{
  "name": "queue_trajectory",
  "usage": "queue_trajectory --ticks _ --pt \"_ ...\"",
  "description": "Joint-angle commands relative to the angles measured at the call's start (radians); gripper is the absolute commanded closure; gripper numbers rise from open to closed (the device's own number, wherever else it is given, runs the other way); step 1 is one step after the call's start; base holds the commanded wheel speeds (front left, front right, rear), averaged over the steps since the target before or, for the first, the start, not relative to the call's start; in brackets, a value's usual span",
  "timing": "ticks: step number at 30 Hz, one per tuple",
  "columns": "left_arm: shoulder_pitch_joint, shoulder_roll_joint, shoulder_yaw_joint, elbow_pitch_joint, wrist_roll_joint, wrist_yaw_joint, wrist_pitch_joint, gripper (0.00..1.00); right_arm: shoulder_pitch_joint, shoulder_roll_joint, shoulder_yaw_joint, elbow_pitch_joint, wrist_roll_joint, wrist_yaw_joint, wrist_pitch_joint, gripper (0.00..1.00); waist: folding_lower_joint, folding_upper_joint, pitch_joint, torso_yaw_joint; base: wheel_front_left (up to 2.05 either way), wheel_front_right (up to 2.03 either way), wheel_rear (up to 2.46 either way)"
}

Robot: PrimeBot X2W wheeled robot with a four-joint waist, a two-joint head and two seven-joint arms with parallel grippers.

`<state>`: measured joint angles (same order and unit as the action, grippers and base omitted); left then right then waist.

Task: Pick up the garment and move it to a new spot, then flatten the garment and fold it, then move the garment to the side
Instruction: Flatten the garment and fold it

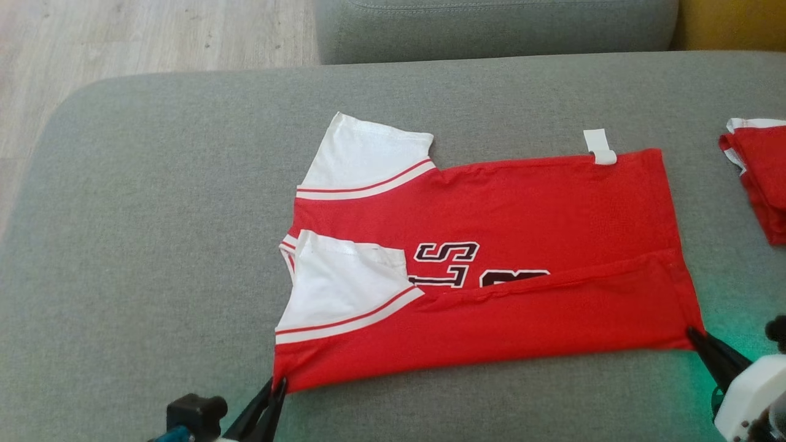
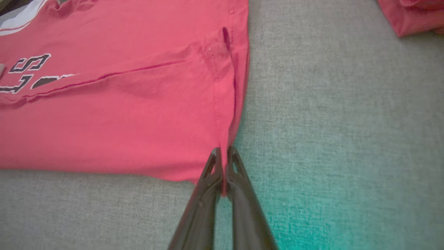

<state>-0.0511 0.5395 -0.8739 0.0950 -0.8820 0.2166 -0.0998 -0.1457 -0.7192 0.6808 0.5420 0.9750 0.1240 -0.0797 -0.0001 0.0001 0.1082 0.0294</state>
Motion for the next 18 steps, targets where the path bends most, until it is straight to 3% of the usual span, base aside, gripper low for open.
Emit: queue_trajectory --ticks 1,3,4,5,6,8,9,14,18 --pt "-0.023 0.039 0.038 -0.017 -0.005 0.003 -0.006 1.0 0.022 -0.053 -0.017 -0.02 -0.014 0.007 -0.01 1.0 0.0001 -0.0001 0.003 -0.003 0.0 0.0 0.0" --pt "-0.024 0.039 0.041 -0.011 -0.008 0.0 -0.01 1.0 0.034 -0.048 -0.027 -0.031 -0.019 0.007 0.0 1.0 0.0001 -0.0001 0.004 -0.008 0.0 0.0 0.0" --pt "-0.025 0.04 0.041 -0.006 -0.009 0.0 -0.009 1.0 0.039 -0.043 -0.033 -0.037 -0.02 0.007 0.01 0.78 0.0001 -0.0001 0.003 -0.011 0.0 0.0 0.0" --pt "-0.025 0.041 0.041 0.0 -0.01 -0.001 -0.008 1.0 0.043 -0.038 -0.04 -0.04 -0.02 0.007 0.021 0.4 0.0001 -0.0001 0.002 -0.015 0.0 0.0 0.0" --pt "-0.026 0.041 0.042 0.005 -0.011 -0.002 -0.008 0.9 0.047 -0.032 -0.049 -0.044 -0.02 0.007 0.03 0.0 0.0001 -0.0001 0.001 -0.018 0.0 0.0 0.0" --pt "-0.029 0.039 0.038 0.015 -0.01 -0.001 -0.003 0.6 0.056 -0.024 -0.069 -0.054 -0.022 0.007 0.043 0.0 0.0001 -0.0001 0.0 -0.025 0.0 0.0 0.0" --pt "-0.033 0.037 0.04 0.017 -0.009 0.0 -0.007 0.02 0.06 -0.024 -0.08 -0.06 -0.027 0.007 0.039 0.0 0.0001 -0.0001 -0.001 -0.029 0.0 0.0 0.0" --pt "-0.063 0.039 0.065 0.008 0.004 0.015 -0.032 0.0 0.065 -0.025 -0.142 -0.089 -0.072 0.007 -0.009 0.0 0.0001 -0.0001 0.006 -0.049 0.0 0.0 0.0" --pt "-0.147 0.088 0.106 -0.022 0.019 0.005 -0.021 0.0 0.05 -0.003 -0.201 -0.147 -0.146 0.007 -0.059 0.0 0.0001 -0.0001 0.031 -0.09 0.0 0.0 0.0"
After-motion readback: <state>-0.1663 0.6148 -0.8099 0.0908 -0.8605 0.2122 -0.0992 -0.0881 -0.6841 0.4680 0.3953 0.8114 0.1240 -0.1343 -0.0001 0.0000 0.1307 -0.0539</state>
